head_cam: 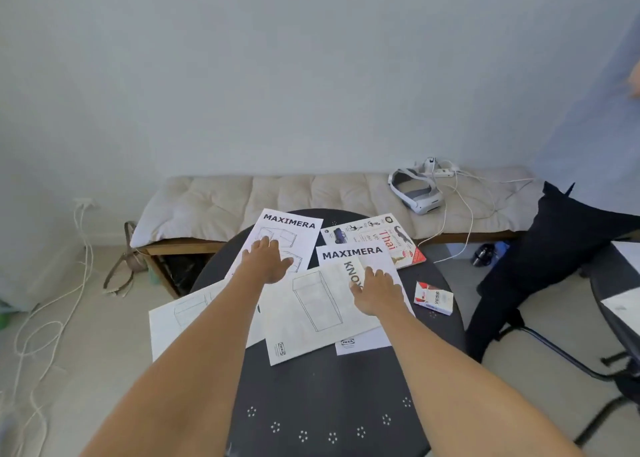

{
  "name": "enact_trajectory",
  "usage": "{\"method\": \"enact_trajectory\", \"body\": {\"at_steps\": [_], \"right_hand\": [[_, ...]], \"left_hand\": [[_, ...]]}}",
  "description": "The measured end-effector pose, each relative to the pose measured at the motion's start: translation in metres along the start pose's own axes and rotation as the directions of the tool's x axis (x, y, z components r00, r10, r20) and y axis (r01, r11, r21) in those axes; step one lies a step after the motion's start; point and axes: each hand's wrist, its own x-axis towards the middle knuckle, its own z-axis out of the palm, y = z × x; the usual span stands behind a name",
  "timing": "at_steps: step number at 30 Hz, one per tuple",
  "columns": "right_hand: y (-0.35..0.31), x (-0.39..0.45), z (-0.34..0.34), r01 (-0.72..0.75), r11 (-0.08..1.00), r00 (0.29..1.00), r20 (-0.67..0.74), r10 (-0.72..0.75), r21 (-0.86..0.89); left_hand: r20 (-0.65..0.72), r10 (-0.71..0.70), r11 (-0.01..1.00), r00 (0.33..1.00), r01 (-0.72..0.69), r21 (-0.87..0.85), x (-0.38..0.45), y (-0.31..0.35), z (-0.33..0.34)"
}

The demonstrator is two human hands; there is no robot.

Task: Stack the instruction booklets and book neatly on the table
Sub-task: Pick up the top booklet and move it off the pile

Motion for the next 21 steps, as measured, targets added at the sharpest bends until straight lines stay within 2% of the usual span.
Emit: {"method": "enact_trajectory", "body": {"at_steps": [5,10,14,20,21], "right_hand": [[0.005,0.012,0.055,-0.166,0.972,0.979,0.144,0.143,0.167],[0.004,0.024,0.085,-0.372,0.825,0.927,0.208,0.311,0.426],[0.002,0.038,0.097,-0.526,0.617,0.839,0.24,0.488,0.585],[-0.004,0.051,0.099,-0.656,0.153,0.595,0.383,0.706,0.739],[-0.005,0.054,0.099,-0.676,0.119,0.562,0.404,0.722,0.727]], "left_hand": [[0.115,0.044,0.998,0.992,-0.049,0.041,0.036,-0.014,0.048],[0.178,0.094,0.995,0.979,-0.1,0.026,0.074,-0.025,0.085],[0.221,0.107,0.994,0.969,-0.105,-0.021,0.099,-0.028,0.104],[0.204,0.116,0.993,0.972,-0.108,-0.047,0.12,-0.027,0.118],[0.194,0.113,0.993,0.974,-0.105,-0.055,0.122,-0.026,0.119]]}}
